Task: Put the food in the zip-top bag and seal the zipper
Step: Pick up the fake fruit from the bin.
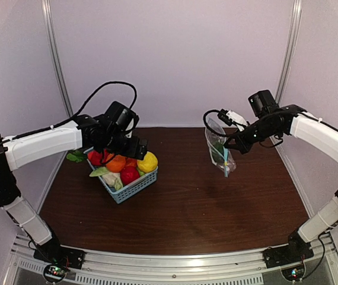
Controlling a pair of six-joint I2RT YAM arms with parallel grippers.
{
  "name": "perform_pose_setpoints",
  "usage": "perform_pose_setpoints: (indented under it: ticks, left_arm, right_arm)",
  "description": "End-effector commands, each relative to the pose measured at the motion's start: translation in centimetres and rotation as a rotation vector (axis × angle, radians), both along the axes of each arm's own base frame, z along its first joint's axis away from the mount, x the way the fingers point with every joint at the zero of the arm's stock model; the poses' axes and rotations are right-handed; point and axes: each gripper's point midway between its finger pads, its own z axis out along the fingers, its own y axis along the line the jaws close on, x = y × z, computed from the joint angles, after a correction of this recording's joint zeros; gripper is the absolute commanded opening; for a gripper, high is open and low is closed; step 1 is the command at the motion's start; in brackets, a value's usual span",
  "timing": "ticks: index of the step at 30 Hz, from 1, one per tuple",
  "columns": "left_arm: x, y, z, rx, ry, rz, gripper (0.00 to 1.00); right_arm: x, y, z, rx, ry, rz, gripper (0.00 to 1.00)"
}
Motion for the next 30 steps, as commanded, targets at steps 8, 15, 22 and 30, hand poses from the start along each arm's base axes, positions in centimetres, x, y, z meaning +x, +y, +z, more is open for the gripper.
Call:
perform_pose_setpoints:
  ticks: [8, 15, 22, 30]
  left_arm:
    - [-0.9, 9.0, -3.6, 0.247, 0.094, 0.169, 0.98]
    - [0.3, 9.2, -4.8, 0.271, 0.115, 0.162, 0.93]
    - [1.8, 8.6, -5.6, 0.233, 0.127, 0.15, 0.88]
    - [2.2, 7.1, -6.8, 0.194, 0.162, 0.116, 0.83]
  right_arm:
    - [0.6, 0.5, 0.7, 0.026, 0.002, 0.003, 0.0]
    - [0.3, 0.6, 0.3, 0.037, 0.016, 0.011, 0.0]
    - [-0.1, 0.6, 0.1, 0.044, 0.02, 0.013, 0.0]
    - [-0.4, 0.5, -0.1, 0.045, 0.023, 0.012, 0.0]
